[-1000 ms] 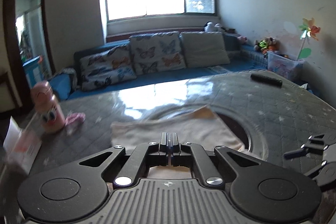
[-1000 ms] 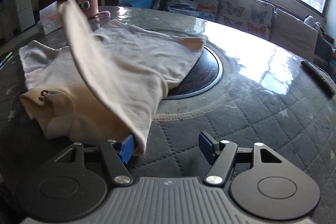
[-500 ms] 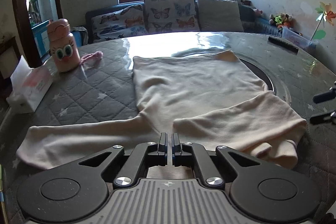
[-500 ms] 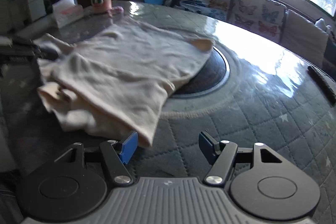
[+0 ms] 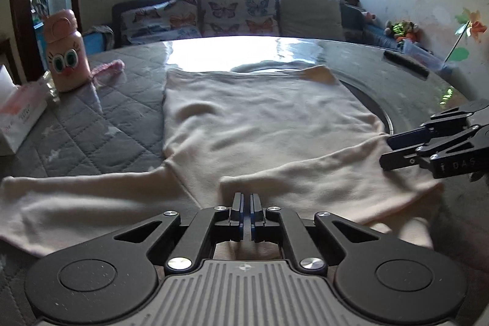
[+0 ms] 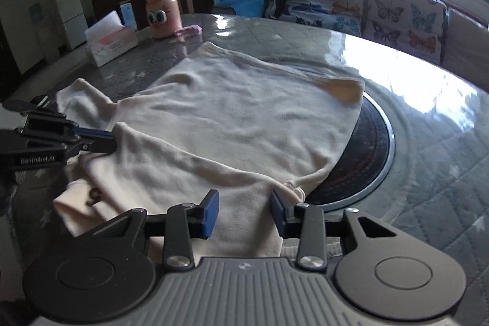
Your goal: Fold clothes
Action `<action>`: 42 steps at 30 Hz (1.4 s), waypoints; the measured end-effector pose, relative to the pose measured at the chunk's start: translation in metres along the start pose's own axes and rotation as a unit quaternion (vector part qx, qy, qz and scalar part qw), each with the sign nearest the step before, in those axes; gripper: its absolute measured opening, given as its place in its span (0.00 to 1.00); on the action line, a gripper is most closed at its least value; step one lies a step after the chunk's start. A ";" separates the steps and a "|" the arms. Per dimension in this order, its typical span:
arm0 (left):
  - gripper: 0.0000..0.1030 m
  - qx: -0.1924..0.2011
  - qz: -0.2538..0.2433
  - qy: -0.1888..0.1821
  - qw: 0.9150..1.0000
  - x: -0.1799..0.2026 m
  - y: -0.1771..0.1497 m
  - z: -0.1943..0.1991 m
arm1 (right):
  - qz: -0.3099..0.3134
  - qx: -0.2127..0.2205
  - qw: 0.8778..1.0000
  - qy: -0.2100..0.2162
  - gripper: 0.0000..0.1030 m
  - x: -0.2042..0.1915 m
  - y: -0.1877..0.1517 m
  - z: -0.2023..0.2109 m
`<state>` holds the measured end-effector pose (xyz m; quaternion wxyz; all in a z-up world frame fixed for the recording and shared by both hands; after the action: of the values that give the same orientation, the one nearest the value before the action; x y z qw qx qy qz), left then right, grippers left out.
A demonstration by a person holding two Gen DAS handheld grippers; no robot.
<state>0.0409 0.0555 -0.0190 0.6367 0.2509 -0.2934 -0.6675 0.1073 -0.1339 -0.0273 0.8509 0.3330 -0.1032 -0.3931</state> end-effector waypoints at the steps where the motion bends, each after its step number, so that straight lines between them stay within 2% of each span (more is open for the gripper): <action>1: 0.07 0.000 0.004 0.001 1.000 -0.003 0.000 0.001 | -0.003 0.000 1.000 -0.001 0.35 0.001 -0.001 -0.002; 4: 0.07 0.003 0.013 0.011 1.000 -0.011 0.001 0.005 | -0.003 0.002 1.000 -0.005 0.35 0.001 0.000 -0.001; 9: 0.07 0.015 0.023 -0.018 0.999 -0.007 0.008 0.008 | -0.005 0.002 1.000 -0.011 0.35 0.002 -0.001 -0.002; 12: 0.07 0.002 0.006 0.002 1.000 -0.002 0.007 -0.005 | -0.003 0.004 1.000 -0.018 0.35 0.001 0.000 -0.003; 18: 0.08 0.011 0.025 0.011 1.000 -0.016 0.005 0.003 | 0.012 0.010 1.000 -0.022 0.36 -0.008 0.006 0.002; 21: 0.16 0.016 0.046 0.027 0.998 -0.032 0.001 0.014 | 0.026 0.015 1.000 -0.011 0.37 -0.020 0.011 0.004; 23: 0.26 0.019 0.060 0.047 0.997 -0.046 -0.005 0.022 | 0.041 0.014 0.999 0.006 0.39 -0.033 0.015 0.001; 25: 0.27 0.020 0.075 0.066 0.995 -0.061 -0.009 0.028 | 0.057 0.014 0.998 0.021 0.41 -0.047 0.017 -0.002; 30: 0.35 0.023 0.120 0.116 0.986 -0.102 -0.019 0.044 | 0.094 0.008 0.994 0.059 0.41 -0.085 0.023 -0.017; 35: 0.45 0.034 0.155 0.170 0.973 -0.135 -0.026 0.059 | 0.140 -0.001 0.987 0.084 0.41 -0.123 0.021 -0.032; 38: 0.45 0.037 0.185 0.200 0.961 -0.158 -0.030 0.062 | 0.168 -0.003 0.982 0.083 0.42 -0.137 0.018 -0.036; 42: 0.45 0.037 0.226 0.238 0.944 -0.188 -0.035 0.062 | 0.163 0.005 0.983 0.086 0.43 -0.136 0.023 -0.027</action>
<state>-0.0158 0.2483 -0.0075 0.8123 0.3526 -0.2069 -0.4160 0.0421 -0.0096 -0.0212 0.9076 0.3485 -0.0840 -0.2188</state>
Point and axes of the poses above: each gripper's, at about its wrist camera, not at the fingertips, and z roughly against the way its jaws point, x to its right, y to its top, the point moved 4 cm from there along -z, roughly the way its jaws point, and after that the axes turned 2 degrees about -x, right-handed, at the moved point
